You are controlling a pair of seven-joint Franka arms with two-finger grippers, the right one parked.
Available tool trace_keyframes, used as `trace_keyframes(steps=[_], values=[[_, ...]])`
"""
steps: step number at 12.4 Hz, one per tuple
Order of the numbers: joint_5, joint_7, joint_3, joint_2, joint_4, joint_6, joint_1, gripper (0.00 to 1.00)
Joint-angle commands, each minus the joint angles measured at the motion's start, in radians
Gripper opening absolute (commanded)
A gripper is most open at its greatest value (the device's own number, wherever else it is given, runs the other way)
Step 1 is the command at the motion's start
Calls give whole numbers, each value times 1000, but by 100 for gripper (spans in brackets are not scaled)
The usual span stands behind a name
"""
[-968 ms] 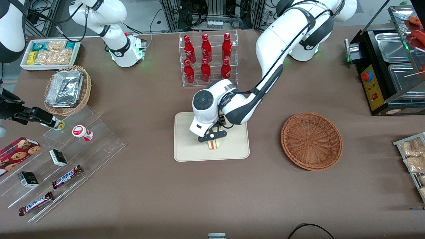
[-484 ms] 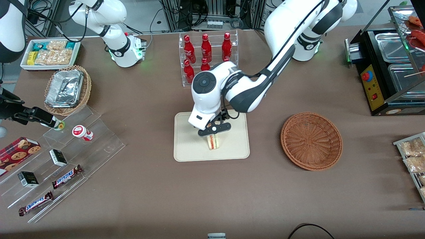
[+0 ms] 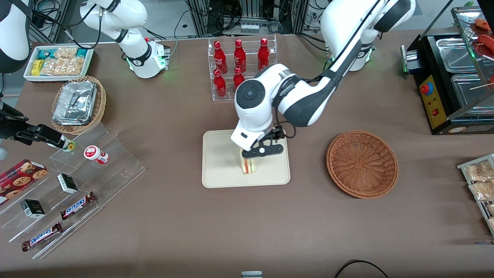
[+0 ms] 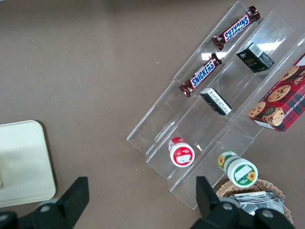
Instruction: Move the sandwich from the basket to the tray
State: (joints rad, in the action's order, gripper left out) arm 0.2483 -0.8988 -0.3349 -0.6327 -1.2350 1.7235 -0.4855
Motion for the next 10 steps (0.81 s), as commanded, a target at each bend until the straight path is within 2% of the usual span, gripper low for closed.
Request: trace_keyframes(steps=[1,3,7,10], values=[[-32,197,-7,143,-142,-27,99,100],[-34,334,-6,223,-259,-19,154,100],[-40,397,-4,326,-349,-8,278,100],[-109,493,-4,379,-362,-16,375,100]])
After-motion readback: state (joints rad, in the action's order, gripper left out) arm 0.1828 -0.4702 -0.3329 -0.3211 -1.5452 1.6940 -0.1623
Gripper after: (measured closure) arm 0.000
